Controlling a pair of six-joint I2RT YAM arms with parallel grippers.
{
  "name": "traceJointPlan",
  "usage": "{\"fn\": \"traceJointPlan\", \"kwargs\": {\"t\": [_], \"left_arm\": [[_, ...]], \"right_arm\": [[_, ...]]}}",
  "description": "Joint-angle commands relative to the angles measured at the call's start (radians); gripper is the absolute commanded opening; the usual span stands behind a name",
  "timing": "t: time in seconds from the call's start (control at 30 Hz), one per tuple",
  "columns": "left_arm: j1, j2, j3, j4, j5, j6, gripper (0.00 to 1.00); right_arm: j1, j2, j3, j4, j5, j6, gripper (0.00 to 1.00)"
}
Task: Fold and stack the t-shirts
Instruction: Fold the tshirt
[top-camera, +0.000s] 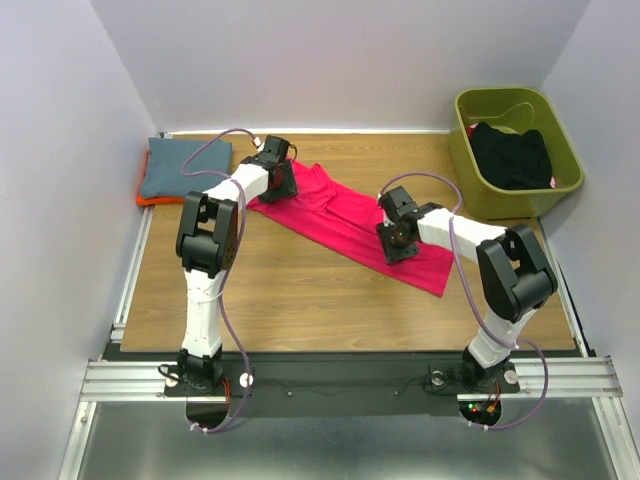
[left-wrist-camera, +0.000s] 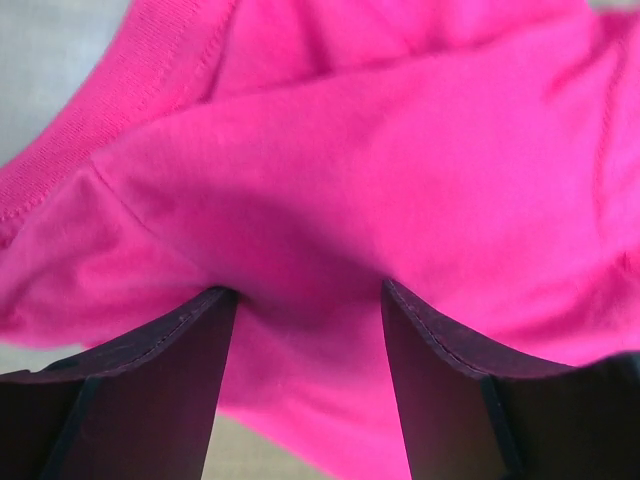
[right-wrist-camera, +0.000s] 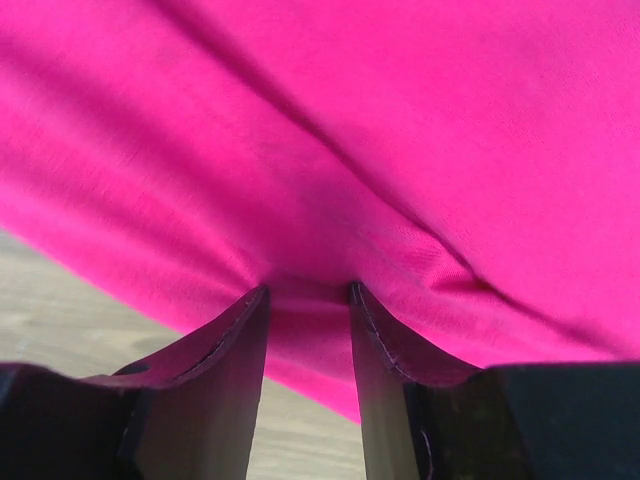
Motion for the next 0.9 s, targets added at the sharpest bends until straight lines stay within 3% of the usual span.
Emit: {"fn": "traceJointPlan", "kwargs": {"t": [0.0,0.17,0.3,0.63,0.77,0.87], "left_arm": [[0.027,0.103,0.101,-0.090,0.002,0.032,0.71],[0.054,0.179,0.222,-0.122,0.036,0.074,0.72],[0.065,0.243,0.392,-0.159,0.047,0.134,0.73],[0.081,0.357,0.640,-0.092,0.189,0.231,0.81],[0.081,0.287,0.600,-0.015,0.254,0.208,0.85],[0.079,0.143,0.423,0.068,0.257,0.187,0.85]], "right_arm": [[0.087,-0.010,-0.053,-0.066,-0.159,0.041,0.44],[0.205,0.001,-0.013,-0.089,-0.331,0.139,0.44],[0.326,0.071,0.096,-0.088,-0.381,0.199,0.44],[0.397,0.223,0.377,-0.066,-0.326,0.206,0.47],[0.386,0.168,0.414,-0.068,-0.185,0.180,0.49],[0.311,0.101,0.380,-0.068,-0.128,0.174,0.48]]}}
